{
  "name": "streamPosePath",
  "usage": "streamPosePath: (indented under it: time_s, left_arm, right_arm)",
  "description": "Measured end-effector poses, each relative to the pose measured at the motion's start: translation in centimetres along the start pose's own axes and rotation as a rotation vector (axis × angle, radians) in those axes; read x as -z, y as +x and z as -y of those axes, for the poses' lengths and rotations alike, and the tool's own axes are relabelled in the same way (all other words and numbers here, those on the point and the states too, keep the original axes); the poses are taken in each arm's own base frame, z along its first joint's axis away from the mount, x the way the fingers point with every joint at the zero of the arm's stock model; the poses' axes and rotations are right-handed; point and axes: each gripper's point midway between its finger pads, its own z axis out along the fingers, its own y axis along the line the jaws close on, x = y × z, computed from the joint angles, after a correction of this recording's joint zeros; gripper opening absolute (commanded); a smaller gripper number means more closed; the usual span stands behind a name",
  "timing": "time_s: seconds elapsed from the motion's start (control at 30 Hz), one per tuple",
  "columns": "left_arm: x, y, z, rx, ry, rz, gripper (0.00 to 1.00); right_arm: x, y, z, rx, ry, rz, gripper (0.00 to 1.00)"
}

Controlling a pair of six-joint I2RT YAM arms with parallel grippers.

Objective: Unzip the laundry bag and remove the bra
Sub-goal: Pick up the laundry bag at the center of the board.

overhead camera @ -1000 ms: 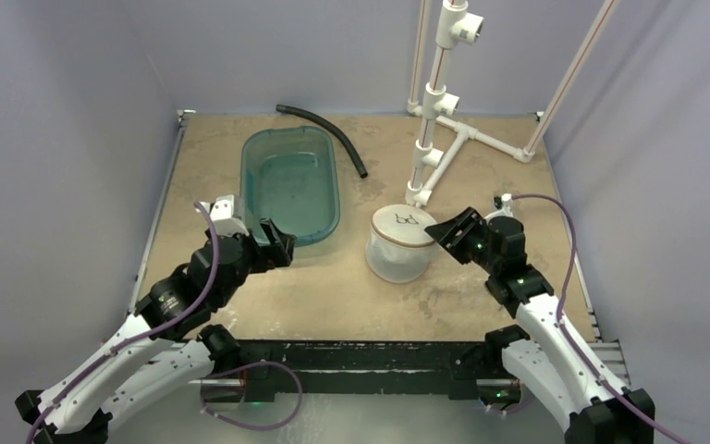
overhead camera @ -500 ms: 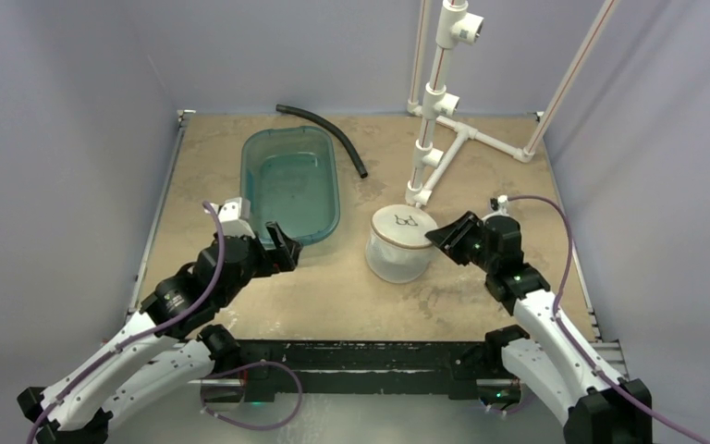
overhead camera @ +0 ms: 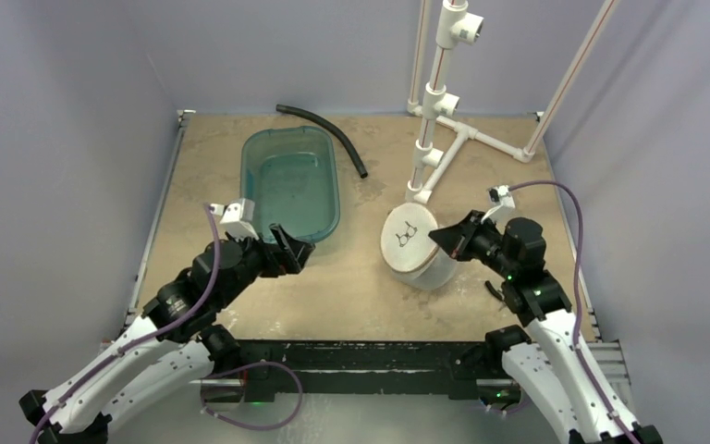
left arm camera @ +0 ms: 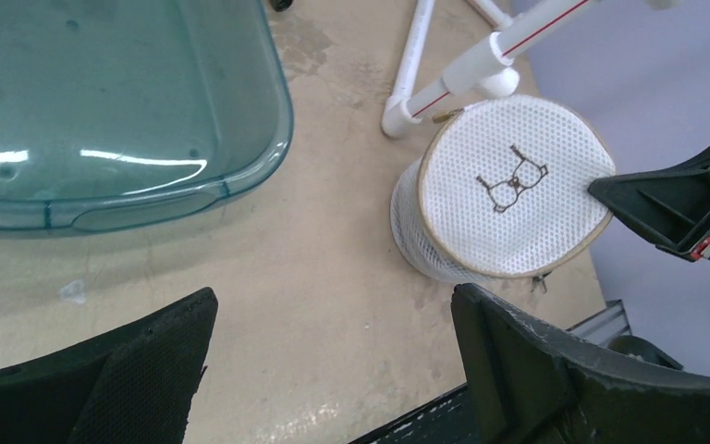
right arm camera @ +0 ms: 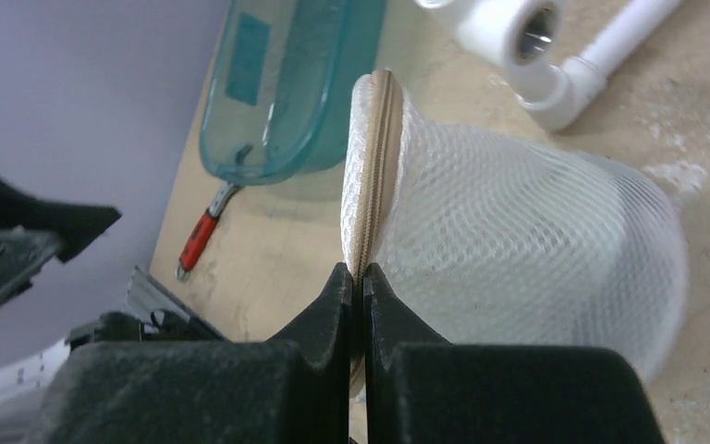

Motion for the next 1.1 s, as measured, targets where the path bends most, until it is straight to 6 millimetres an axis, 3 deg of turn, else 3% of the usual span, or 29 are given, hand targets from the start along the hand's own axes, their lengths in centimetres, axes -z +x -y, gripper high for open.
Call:
streamPosePath:
  time_s: [0.17, 0.37, 0.5, 0.77, 0.9, 1.1]
  left_arm:
    - [-1.0, 0.4, 1.6, -0.014, 0.059, -0.028, 0.97]
    - [-3.6, 3.9, 3.0, -0.062, 0.101, -0.212, 0.96]
    - [-3.7, 5.4, 4.1, -0.070, 0.166, -0.290, 0.96]
    - [-1.8, 3.9, 7.0, -0.167, 0.345, -0.260, 0.92]
    - [-0.8, 2.6, 9.5, -0.279, 0.486, -0.224, 0.92]
    - [-1.4, 3.1, 13.8, -0.406, 0.681, -0.346, 0.86]
  right_arm:
    - [1.6, 0.3, -2.9, 0.144, -0.133, -0.060, 0.00]
    - [3.0, 2.6, -5.2, 0.216, -0.302, -0.187, 0.00]
    - [3.9, 4.1, -7.1, 0.212, -0.441, -0.256, 0.00]
    - [5.2, 6.7, -8.9, 0.218, -0.583, -0.376, 0.00]
    - [5.2, 7.4, -9.1, 0.217, -0.602, -0.417, 0.00]
    - [5.8, 8.2, -9.9, 0.244, -0.655, -0.451, 0.00]
